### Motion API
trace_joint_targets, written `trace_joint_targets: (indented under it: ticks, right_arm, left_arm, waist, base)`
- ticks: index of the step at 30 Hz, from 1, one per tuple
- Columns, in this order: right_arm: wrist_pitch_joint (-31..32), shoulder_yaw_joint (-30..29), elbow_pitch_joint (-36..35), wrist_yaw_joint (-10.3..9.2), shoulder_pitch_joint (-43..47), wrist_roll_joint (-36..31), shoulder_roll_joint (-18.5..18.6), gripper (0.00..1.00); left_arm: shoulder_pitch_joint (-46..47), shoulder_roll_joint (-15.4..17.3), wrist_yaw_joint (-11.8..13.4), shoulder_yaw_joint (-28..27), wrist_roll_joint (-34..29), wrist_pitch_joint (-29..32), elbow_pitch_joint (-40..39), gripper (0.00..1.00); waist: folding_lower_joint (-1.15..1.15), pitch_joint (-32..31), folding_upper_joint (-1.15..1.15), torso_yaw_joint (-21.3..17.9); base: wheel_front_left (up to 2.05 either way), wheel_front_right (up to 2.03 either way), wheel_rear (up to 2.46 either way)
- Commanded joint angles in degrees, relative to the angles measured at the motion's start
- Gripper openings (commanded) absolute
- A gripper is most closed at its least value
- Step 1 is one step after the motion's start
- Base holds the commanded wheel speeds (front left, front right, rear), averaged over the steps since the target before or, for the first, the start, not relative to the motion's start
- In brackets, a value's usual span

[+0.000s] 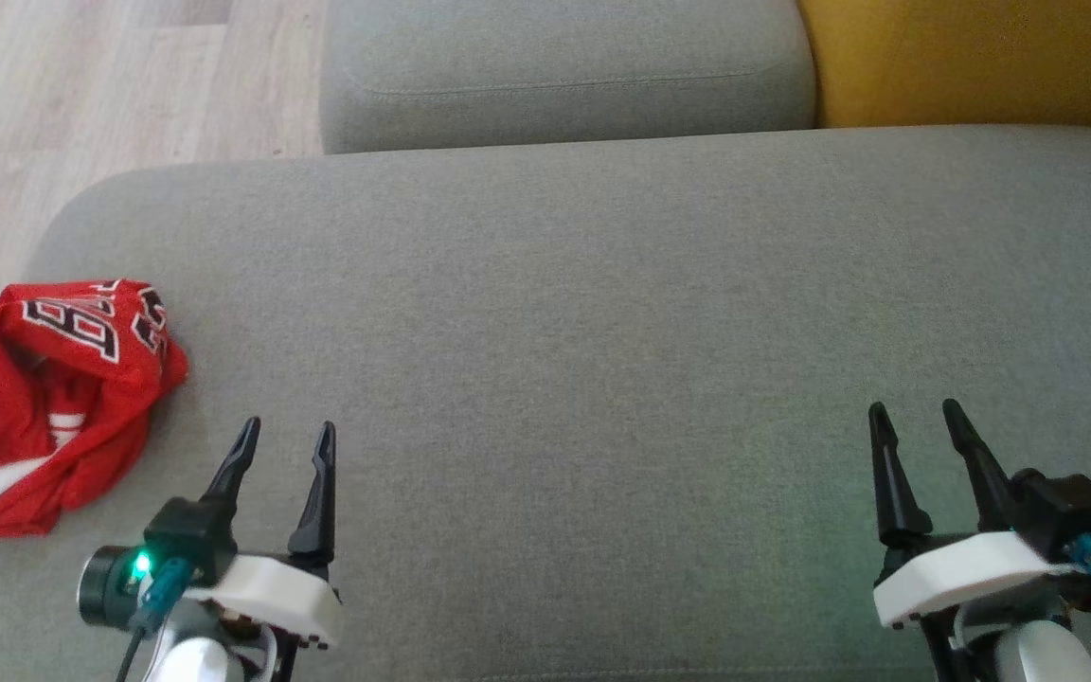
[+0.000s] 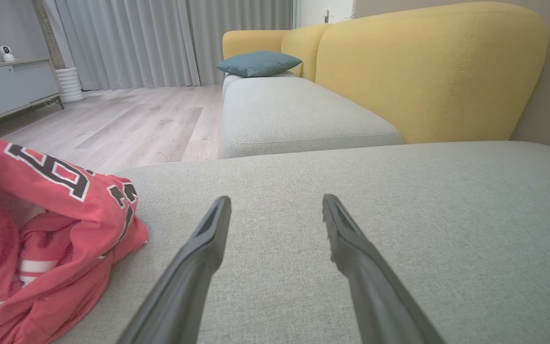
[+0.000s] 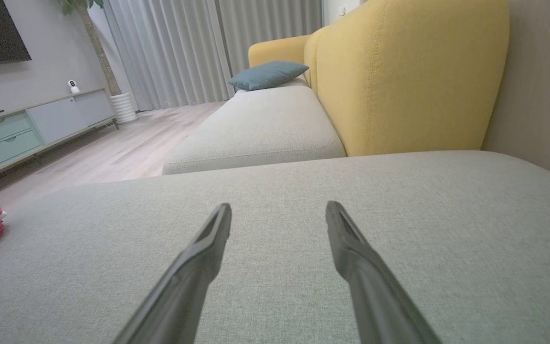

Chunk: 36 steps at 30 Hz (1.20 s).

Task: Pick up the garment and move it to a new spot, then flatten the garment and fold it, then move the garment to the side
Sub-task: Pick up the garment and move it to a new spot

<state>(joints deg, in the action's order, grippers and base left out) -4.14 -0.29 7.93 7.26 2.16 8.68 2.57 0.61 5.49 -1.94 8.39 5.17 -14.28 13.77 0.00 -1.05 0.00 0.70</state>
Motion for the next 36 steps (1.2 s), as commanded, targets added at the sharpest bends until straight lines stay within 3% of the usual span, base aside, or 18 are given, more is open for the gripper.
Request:
trace_joint_targets:
  ticks: [1,7,23,36]
  right_arm:
    - [-0.9,1.2,-1.8,0.23,-1.1,0.6,0.3,1.0]
    - [-0.4,1.3,-2.8,0.23,-1.1,0.5,0.3,1.0]
    - [2.7,3.2,-6.6,0.23,-1.8,-0.2,0.3,1.0]
    - [3.8,3.7,-7.7,0.23,-1.7,-0.2,0.3,1.0]
  left_arm:
    - [3.8,0.7,0.4,-2.5,0.2,-0.7,-1.5,1.0]
    - [5.5,0.5,0.5,-2.8,0.4,-0.7,-1.0,1.0]
    - [6.9,0.1,0.9,-5.6,1.2,-0.7,-1.1,1.0]
    - [6.5,0.1,0.7,-7.3,0.9,-0.7,-2.0,1.0]
  waist:
    - [0.0,0.0,0.0,0.4]
    - [0.0,0.2,0.0,4.5]
    - [0.0,0.9,0.0,21.6]
    - [0.0,1.1,0.0,25.5]
  base:
    - [0.0,0.0,0.0]
    - [0.0,0.0,0.0]
    - [0.0,0.0,0.0]
    - [0.0,0.0,0.0]
